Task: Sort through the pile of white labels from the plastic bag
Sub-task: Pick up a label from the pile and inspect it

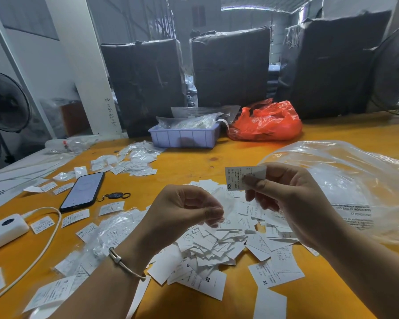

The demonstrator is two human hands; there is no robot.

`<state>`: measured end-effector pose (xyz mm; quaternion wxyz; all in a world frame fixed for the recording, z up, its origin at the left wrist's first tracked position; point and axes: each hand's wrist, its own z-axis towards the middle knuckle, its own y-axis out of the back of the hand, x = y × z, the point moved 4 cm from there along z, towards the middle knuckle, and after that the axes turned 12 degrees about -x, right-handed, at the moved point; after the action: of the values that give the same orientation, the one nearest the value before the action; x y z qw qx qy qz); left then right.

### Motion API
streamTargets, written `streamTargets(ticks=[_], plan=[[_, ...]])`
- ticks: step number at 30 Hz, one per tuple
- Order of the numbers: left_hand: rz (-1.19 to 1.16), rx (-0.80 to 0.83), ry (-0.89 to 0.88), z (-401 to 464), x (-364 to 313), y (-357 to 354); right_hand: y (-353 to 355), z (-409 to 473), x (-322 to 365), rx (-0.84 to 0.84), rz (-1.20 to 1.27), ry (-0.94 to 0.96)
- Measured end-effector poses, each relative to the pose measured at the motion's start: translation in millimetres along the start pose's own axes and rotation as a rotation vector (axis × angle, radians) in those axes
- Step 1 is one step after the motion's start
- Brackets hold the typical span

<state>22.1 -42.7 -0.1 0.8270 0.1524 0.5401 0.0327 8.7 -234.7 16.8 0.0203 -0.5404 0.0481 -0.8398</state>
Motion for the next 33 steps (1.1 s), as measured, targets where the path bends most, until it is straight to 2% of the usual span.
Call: streamTargets(ticks=[3, 14, 22, 29, 33], plan=[[-0.008, -0.004, 0.000, 1, 0, 1, -1, 0, 1, 0.014, -0.010, 0.014], [-0.011, 0.004, 0.012, 1, 2, -2, -3, -2, -1, 0.079, -0.289, 0.113], [0.036, 0.093, 0.085, 1, 5, -7, -4, -1, -11, 0.148, -0.297, -0.024], [-0.048, 0.116, 0.166, 2, 4, -4, -4, -1, -11, 0.139, -0.232, -0.106], [-0.032, 0.147, 0.194, 1, 6, -3, -6, -2, -12, 0.181, -0.284, -0.127]])
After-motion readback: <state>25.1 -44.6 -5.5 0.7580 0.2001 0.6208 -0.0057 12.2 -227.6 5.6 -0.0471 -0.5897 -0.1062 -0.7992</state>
